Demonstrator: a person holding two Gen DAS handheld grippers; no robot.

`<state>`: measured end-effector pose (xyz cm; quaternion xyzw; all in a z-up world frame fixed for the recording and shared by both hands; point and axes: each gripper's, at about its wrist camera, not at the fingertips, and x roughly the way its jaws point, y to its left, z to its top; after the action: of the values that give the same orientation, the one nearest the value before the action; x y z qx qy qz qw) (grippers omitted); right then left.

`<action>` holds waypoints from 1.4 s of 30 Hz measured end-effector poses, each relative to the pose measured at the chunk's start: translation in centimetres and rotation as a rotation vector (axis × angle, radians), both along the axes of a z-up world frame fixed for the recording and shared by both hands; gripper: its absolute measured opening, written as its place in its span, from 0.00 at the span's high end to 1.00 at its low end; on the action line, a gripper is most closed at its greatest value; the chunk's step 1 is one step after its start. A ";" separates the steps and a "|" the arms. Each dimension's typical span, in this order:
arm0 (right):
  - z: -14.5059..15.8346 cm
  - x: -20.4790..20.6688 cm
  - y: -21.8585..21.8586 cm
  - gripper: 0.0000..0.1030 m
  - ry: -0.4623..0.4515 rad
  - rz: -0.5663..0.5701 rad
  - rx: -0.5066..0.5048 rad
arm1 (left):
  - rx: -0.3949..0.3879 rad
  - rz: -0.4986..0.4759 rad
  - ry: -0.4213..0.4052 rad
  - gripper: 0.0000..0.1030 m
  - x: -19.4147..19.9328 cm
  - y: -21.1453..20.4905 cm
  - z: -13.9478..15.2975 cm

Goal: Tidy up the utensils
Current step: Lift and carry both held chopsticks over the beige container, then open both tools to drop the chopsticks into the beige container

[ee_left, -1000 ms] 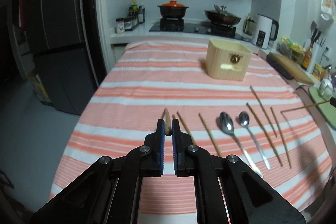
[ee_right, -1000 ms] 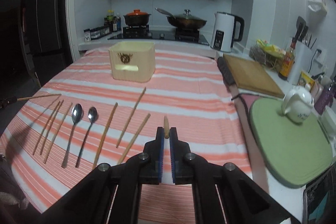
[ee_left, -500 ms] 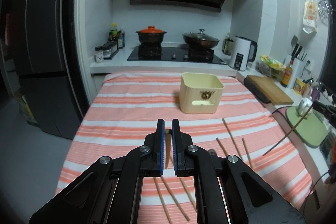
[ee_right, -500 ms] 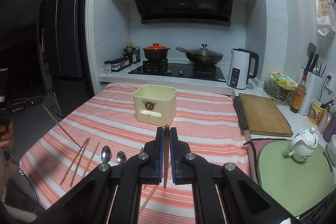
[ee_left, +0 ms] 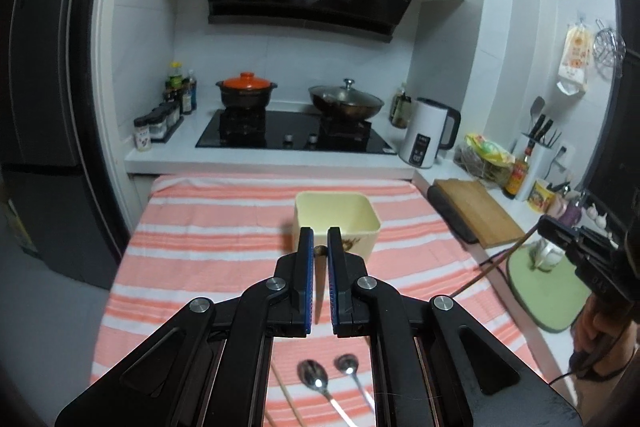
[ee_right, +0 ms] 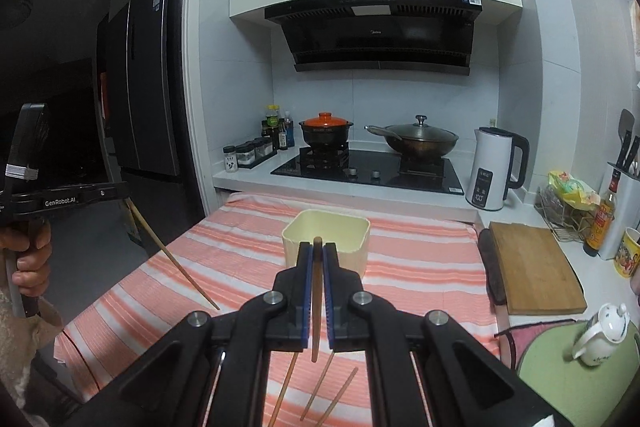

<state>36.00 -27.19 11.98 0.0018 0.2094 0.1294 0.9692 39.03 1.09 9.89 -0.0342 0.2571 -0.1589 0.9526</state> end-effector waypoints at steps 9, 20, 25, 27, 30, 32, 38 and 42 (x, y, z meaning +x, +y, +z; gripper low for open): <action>3.6 9.7 1.1 0.95 -0.141 -0.045 0.032 | -0.086 0.042 -0.088 0.96 8.9 -2.8 3.6; -3.5 20.9 0.8 0.95 0.026 -0.077 0.101 | -0.088 0.086 0.125 0.96 19.2 -5.1 -5.4; -6.2 23.0 1.3 0.95 0.163 -0.069 0.096 | -0.054 0.059 0.198 0.96 20.4 -5.7 -8.2; -7.2 23.3 1.4 0.95 0.192 -0.062 0.086 | -0.043 0.050 0.216 0.96 20.7 -5.9 -8.8; -8.3 23.5 1.7 0.95 0.225 -0.061 0.083 | -0.033 0.039 0.236 0.96 20.8 -6.4 -9.5; -8.8 23.4 1.9 0.93 0.236 -0.056 0.085 | -0.020 0.026 0.243 0.95 20.7 -6.7 -9.8; -8.4 21.7 2.0 0.55 0.200 -0.047 0.093 | 0.013 -0.002 0.199 0.58 18.0 -6.3 -9.2; -7.0 18.6 1.5 0.52 0.157 -0.035 0.101 | 0.031 0.015 0.108 0.16 13.2 -4.6 -8.4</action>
<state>54.55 -25.64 5.03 0.0642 0.2778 0.1223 0.9507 52.20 -3.53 1.53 -0.0300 0.3104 -0.1455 0.9389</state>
